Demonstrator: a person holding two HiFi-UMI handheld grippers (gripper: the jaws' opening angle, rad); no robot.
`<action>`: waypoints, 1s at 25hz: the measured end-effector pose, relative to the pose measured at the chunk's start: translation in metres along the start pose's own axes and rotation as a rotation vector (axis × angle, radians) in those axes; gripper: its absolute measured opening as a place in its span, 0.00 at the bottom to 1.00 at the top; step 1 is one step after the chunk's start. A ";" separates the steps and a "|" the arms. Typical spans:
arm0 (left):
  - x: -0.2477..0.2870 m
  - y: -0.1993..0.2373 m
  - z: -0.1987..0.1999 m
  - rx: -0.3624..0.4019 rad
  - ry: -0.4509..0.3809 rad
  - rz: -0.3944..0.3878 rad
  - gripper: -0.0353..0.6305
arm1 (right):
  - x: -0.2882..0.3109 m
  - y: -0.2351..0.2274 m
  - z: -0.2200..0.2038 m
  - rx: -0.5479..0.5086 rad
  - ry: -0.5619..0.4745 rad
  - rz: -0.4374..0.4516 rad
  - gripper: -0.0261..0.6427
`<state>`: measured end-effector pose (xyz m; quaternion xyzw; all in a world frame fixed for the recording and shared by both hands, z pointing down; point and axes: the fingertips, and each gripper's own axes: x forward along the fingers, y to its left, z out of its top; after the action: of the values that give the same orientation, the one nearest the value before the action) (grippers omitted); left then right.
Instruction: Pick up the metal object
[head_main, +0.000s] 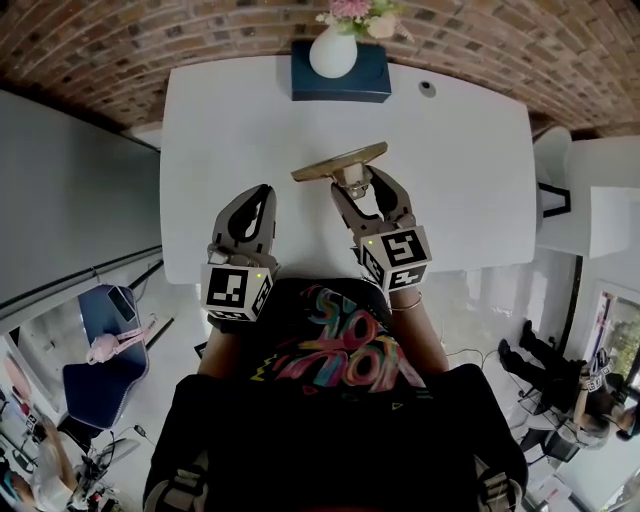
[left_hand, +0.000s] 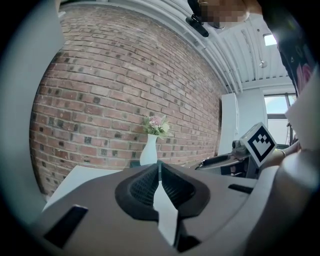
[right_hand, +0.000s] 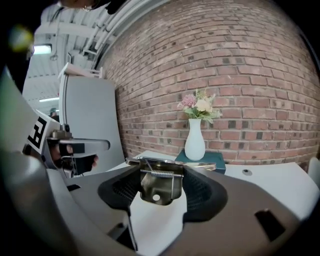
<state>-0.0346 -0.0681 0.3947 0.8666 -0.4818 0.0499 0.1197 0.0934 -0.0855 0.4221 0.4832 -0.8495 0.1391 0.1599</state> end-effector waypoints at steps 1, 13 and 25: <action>0.002 -0.001 0.002 0.000 -0.002 -0.005 0.11 | -0.005 -0.002 0.006 0.002 -0.012 0.000 0.46; 0.014 -0.019 0.019 0.018 -0.021 -0.052 0.11 | -0.060 -0.024 0.043 -0.008 -0.118 -0.047 0.46; 0.012 -0.011 0.032 0.031 -0.049 -0.046 0.11 | -0.081 -0.023 0.048 0.021 -0.144 -0.077 0.46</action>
<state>-0.0198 -0.0802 0.3641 0.8802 -0.4636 0.0334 0.0955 0.1460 -0.0526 0.3471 0.5258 -0.8382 0.1065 0.0985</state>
